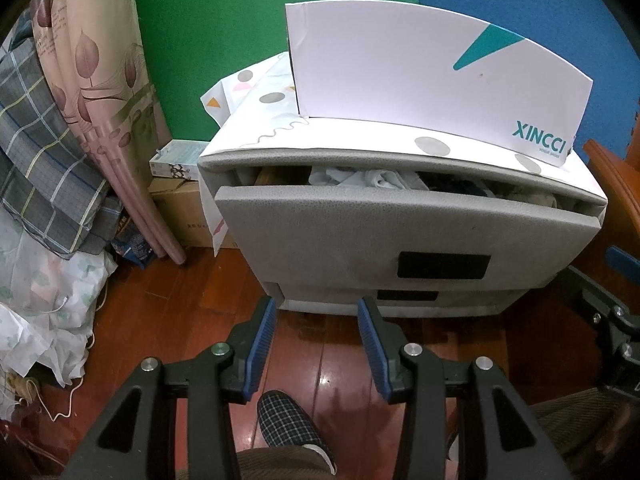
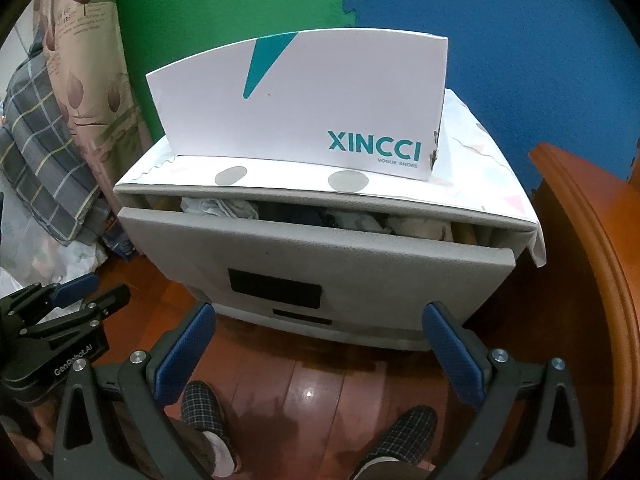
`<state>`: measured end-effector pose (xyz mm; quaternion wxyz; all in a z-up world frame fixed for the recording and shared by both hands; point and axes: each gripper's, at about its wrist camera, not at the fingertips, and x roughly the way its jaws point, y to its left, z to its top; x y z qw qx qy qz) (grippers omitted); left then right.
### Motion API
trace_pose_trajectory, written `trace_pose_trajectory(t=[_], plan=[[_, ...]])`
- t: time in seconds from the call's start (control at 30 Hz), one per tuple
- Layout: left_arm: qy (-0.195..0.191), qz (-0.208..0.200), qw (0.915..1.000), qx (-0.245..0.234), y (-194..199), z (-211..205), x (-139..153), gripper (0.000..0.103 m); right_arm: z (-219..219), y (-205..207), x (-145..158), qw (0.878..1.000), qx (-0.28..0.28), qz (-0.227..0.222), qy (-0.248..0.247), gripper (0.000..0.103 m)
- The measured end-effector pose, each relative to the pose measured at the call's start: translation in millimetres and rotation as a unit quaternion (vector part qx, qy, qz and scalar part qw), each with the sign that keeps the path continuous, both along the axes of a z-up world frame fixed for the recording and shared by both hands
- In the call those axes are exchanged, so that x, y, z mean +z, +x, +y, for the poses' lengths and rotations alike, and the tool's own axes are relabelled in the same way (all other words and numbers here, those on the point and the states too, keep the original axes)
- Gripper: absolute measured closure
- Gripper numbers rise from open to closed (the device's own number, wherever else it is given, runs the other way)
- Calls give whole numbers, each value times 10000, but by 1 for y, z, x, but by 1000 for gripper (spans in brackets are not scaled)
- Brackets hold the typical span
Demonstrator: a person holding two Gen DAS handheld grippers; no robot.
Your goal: Take underwear out of drawer
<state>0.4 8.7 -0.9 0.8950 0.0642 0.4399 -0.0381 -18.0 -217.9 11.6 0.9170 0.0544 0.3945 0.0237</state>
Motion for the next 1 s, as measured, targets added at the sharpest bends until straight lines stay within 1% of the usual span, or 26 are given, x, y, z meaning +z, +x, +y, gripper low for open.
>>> trace_pose_trajectory(t=[1.0], plan=[[-24, 17, 10000, 6, -1, 2, -1, 60, -1, 1, -2, 10000, -26, 62, 14, 1]])
